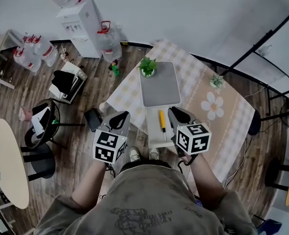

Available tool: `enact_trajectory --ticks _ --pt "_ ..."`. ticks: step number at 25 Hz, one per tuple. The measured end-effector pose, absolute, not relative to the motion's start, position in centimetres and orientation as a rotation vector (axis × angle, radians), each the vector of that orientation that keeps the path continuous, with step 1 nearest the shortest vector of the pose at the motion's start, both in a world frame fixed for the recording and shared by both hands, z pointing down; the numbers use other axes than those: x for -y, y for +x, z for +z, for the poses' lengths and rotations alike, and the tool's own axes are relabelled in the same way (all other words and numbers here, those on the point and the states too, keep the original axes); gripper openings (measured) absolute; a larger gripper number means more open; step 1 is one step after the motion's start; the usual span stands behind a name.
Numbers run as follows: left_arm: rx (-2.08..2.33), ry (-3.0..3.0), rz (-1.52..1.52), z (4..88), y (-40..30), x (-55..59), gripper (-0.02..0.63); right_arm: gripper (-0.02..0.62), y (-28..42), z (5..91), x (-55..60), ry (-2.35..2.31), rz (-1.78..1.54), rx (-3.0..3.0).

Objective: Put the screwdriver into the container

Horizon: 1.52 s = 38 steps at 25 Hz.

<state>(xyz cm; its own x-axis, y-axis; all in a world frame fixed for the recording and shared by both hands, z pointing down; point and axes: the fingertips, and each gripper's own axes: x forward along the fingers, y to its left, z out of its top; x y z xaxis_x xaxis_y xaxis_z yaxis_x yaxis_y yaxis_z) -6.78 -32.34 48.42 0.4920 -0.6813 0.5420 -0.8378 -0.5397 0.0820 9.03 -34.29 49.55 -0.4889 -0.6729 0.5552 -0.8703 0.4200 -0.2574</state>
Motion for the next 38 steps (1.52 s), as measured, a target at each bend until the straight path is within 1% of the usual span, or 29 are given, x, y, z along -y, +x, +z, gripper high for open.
enact_trajectory --ticks 4,8,13,17,21,38 --pt "1.349 2.481 0.617 44.4 -7.4 32.7 0.0 0.039 9.1 43.4 33.9 1.367 0.632 2.429" --pt "1.404 2.508 0.452 39.9 -7.9 32.7 0.0 0.028 9.1 37.3 33.1 1.414 0.538 2.548" --pt "1.396 2.597 0.375 34.9 -7.7 31.2 0.002 0.028 9.7 31.8 31.7 1.488 0.329 2.651" --pt "1.422 2.678 0.389 32.4 -7.3 30.0 0.0 0.028 10.4 29.1 30.4 1.545 0.252 2.713" --pt "1.426 2.791 0.449 31.2 -6.4 28.9 0.0 0.026 10.8 27.6 28.9 1.539 0.204 2.773" --pt "1.436 2.747 0.42 32.0 -6.5 28.4 0.002 0.026 10.7 29.8 28.3 1.501 0.231 2.691"
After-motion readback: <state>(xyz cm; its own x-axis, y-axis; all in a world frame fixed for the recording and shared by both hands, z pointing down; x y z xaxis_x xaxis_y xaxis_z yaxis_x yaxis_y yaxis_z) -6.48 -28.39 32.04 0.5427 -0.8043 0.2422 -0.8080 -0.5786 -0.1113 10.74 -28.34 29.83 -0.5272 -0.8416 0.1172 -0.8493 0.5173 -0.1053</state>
